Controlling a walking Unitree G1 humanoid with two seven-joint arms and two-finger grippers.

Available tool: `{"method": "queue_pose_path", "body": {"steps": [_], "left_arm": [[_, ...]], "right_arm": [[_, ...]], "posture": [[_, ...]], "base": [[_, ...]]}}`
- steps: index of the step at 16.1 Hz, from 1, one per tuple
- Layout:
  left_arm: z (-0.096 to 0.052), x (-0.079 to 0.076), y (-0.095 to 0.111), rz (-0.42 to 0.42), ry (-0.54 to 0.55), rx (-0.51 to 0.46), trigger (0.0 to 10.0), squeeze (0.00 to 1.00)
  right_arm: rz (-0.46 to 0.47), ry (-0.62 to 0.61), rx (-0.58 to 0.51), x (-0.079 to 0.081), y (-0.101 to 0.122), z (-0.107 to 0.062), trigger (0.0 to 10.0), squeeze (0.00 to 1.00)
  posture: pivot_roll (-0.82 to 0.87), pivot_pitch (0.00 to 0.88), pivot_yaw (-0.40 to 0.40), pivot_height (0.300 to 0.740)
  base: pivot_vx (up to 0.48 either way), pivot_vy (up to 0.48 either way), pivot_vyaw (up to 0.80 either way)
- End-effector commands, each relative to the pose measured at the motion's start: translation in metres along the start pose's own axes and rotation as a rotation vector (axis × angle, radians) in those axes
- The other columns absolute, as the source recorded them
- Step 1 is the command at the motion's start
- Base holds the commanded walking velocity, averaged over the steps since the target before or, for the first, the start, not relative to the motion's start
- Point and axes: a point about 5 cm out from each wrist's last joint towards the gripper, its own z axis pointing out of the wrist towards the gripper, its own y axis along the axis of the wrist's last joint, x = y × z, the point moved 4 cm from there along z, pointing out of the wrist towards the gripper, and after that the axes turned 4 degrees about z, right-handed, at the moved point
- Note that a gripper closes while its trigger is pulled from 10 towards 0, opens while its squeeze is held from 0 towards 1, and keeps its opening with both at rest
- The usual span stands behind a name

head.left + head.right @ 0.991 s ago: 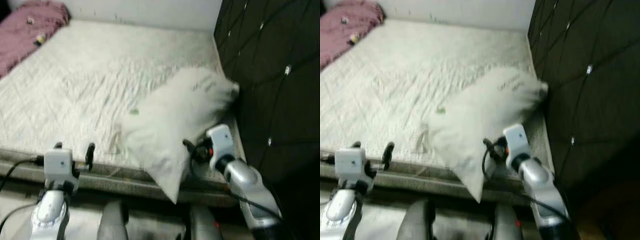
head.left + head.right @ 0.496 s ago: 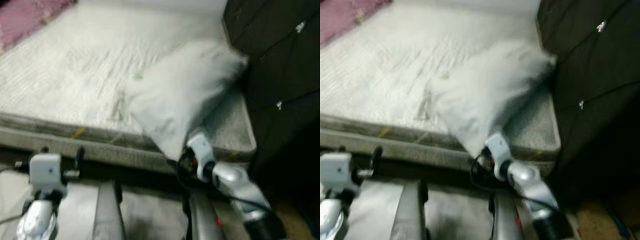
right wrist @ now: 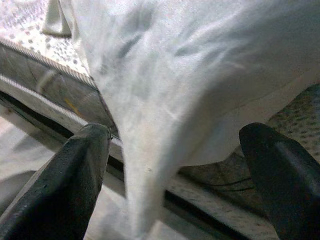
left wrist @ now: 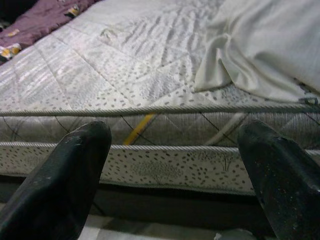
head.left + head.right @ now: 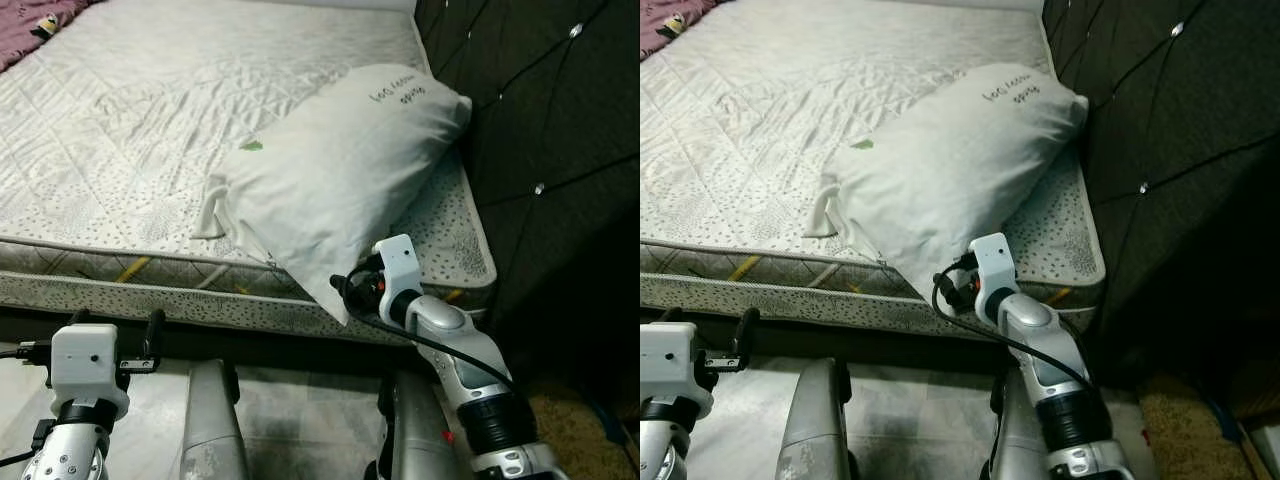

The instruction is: Clean up the room

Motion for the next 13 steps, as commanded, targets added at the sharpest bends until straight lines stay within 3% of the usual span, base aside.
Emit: {"method": "queue_pose_path", "body": {"steps": [1, 3, 5, 10, 11, 12, 13], "left_arm": [[-0.002, -0.002, 0.001, 0.001, -0.014, 0.008, 10.0, 0.0], [-0.003, -0.002, 0.002, 0.0, -0.025, 0.012, 10.0, 0.0], [-0.005, -0.002, 0.004, -0.002, -0.026, 0.014, 10.0, 0.0], [-0.016, 0.002, 0.004, -0.007, -0.009, 0.04, 10.0, 0.0], [-0.017, 0.002, 0.004, -0.011, -0.01, 0.044, 10.0, 0.0], [-0.017, 0.001, 0.004, -0.014, -0.011, 0.046, 10.0, 0.0], [-0.017, 0.0, 0.005, -0.017, -0.013, 0.047, 10.0, 0.0]], "right_arm": [[0.056, 0.013, -0.004, 0.006, 0.004, -0.002, 10.0, 0.0], [0.076, 0.024, 0.021, 0.015, 0.002, 0.0, 10.0, 0.0], [0.167, 0.041, -0.029, 0.028, 0.018, 0.01, 10.0, 0.0], [0.186, -0.031, -0.056, 0.039, 0.033, 0.035, 10.0, 0.0], [0.181, -0.034, -0.055, 0.042, 0.036, 0.04, 8.6, 0.0], [0.197, -0.025, -0.062, 0.046, 0.041, 0.044, 0.0, 0.0], [0.201, -0.033, -0.083, 0.048, 0.049, 0.047, 0.0, 0.0]], "posture": [[0.15, 0.088, -0.04, 0.541], [0.14, 0.099, -0.037, 0.541], [0.16, 0.119, -0.037, 0.541], [0.18, 0.159, -0.049, 0.541], [0.18, 0.163, -0.05, 0.541], [0.17, 0.167, -0.053, 0.541], [0.17, 0.168, -0.055, 0.541]], "base": [[0.0, 0.0, 0.0], [0.0, 0.0, 0.0], [0.0, 0.0, 0.0], [0.0, 0.0, 0.0], [0.0, 0.0, 0.0], [0.0, 0.0, 0.0], [0.0, 0.0, 0.0]]}}
